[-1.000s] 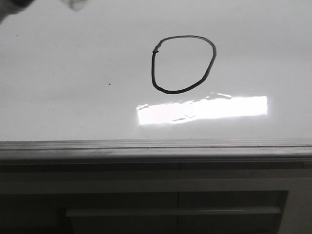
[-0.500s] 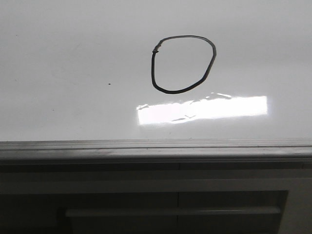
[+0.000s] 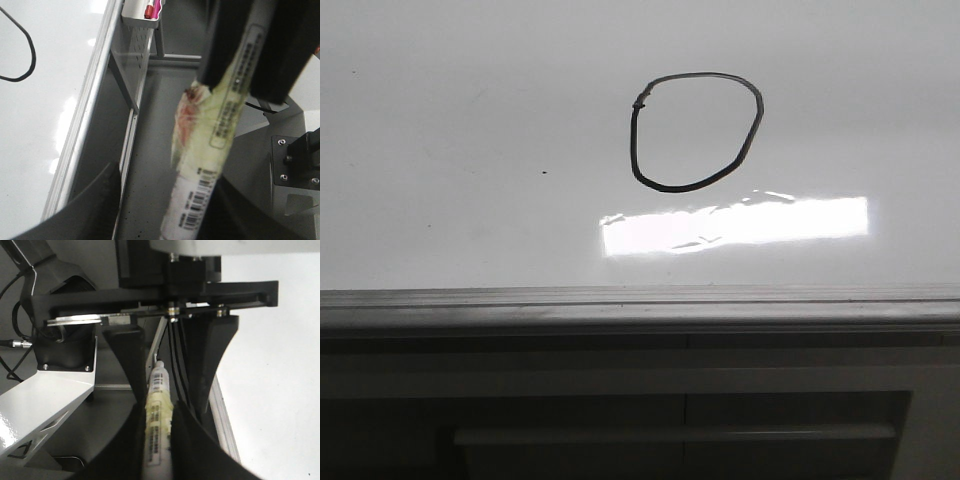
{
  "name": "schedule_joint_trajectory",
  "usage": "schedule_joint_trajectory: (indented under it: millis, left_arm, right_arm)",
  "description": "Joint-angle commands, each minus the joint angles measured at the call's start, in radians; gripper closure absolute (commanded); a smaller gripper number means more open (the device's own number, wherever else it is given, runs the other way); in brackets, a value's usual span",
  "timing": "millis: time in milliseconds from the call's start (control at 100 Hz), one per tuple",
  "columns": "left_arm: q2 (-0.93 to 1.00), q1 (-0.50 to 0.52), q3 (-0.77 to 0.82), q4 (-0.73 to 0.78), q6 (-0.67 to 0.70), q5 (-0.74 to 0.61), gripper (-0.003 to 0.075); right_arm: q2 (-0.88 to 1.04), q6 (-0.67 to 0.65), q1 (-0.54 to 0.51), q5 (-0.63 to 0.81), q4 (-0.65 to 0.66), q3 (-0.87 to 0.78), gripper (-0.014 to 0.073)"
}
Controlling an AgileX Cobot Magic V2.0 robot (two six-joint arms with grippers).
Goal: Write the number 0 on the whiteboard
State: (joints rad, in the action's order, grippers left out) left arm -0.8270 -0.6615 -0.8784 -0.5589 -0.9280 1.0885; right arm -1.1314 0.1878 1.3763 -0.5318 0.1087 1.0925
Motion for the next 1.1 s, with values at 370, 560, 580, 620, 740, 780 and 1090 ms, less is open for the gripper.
schedule_joint_trajectory:
  millis: [370, 560, 580, 620, 740, 780, 1090]
  left_arm:
    - [-0.023, -0.005, -0.032, -0.033, 0.017, -0.070, 0.0738]
    - [-0.023, -0.005, -0.032, -0.057, 0.017, -0.085, 0.0740]
    - [-0.023, -0.005, -0.032, -0.057, 0.017, -0.085, 0.0740]
    - [-0.023, -0.005, -0.032, -0.061, 0.017, -0.085, 0.0740]
    - [-0.023, -0.005, -0.032, -0.076, 0.017, -0.092, 0.0740]
    - [-0.023, -0.005, -0.032, -0.087, 0.017, -0.096, 0.0740]
    - [-0.023, -0.005, 0.025, -0.119, 0.130, -0.289, 0.0740]
  right_arm:
    - [0.015, 0.014, 0.002, 0.092, -0.018, 0.028, 0.0642]
    - [0.015, 0.014, 0.002, 0.092, -0.018, 0.028, 0.0642]
    - [0.015, 0.014, 0.002, 0.092, -0.020, 0.028, 0.0642]
    - [0.015, 0.014, 0.002, 0.092, -0.020, 0.028, 0.0642]
    - [0.015, 0.012, 0.002, 0.089, -0.020, 0.028, 0.0606]
    - [0.017, 0.012, -0.001, 0.089, -0.020, 0.028, 0.0564]
    - [0.137, 0.012, -0.108, 0.115, -0.020, 0.028, 0.0149]
